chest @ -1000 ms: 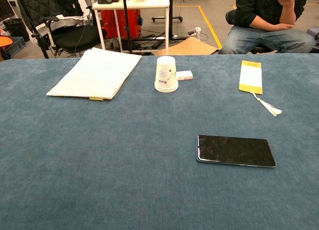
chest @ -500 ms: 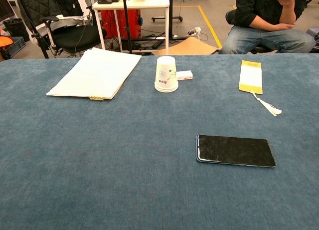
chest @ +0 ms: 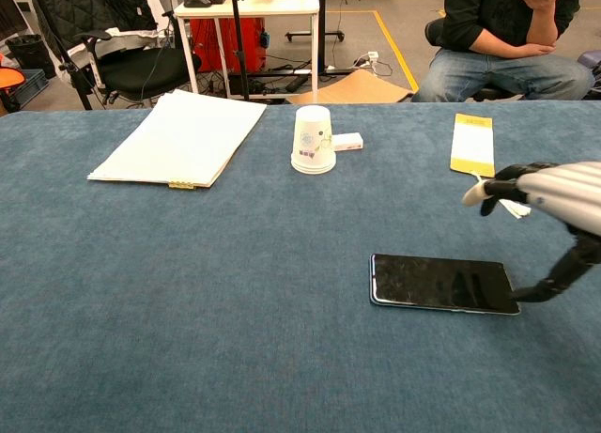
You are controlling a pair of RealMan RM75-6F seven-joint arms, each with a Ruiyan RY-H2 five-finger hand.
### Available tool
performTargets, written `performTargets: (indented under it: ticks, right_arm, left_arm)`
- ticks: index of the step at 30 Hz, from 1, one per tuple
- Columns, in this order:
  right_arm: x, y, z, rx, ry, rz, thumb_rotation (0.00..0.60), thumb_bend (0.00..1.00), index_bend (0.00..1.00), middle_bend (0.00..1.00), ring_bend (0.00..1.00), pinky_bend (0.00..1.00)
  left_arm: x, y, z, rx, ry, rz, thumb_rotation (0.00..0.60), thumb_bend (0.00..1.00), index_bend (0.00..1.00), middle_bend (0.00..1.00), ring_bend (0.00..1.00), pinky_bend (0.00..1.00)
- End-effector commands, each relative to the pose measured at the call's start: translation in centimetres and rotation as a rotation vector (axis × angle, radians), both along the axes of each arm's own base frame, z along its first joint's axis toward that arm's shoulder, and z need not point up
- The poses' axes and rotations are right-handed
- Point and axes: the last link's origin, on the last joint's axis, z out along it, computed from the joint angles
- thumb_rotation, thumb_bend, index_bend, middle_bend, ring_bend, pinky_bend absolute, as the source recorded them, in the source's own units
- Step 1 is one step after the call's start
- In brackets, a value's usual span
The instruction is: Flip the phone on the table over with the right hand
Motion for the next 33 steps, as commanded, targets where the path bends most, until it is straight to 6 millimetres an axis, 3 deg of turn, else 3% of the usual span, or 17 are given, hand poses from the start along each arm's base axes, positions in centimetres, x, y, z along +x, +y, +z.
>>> performTargets:
  ticks: [1,9,18,33]
  right_arm:
    - [1.7,-1.1,-2.1,0.020,0.030,0.023,0.600,0.00,0.22,0.25,0.00,0.00]
    - [4.4,-1.6,-4.9,0.045,0.073,0.073,0.600,0.00,0.23,0.26,0.00,0.00]
    - [6.1,-2.5,-6.8,0.038,0.111,0.091,0.600,0.00,0.25,0.27,0.00,0.00]
    - [6.2,-2.1,-8.2,0.065,0.173,0.067,0.600,0.00,0.25,0.28,0.00,0.01]
  left_arm:
    - [-0.1,0.1,0.0,-0.001,0.003,0.005,0.600,0.00,0.00,0.00,0.00,0.00]
    - [-0.2,0.2,-0.2,-0.005,0.006,0.013,0.600,0.00,0.00,0.00,0.00,0.00]
    - [-0.3,0.3,-0.4,-0.012,0.010,0.015,0.600,0.00,0.00,0.00,0.00,0.00]
    - [-0.4,0.4,-0.4,-0.018,0.008,0.021,0.600,0.00,0.00,0.00,0.00,0.00]
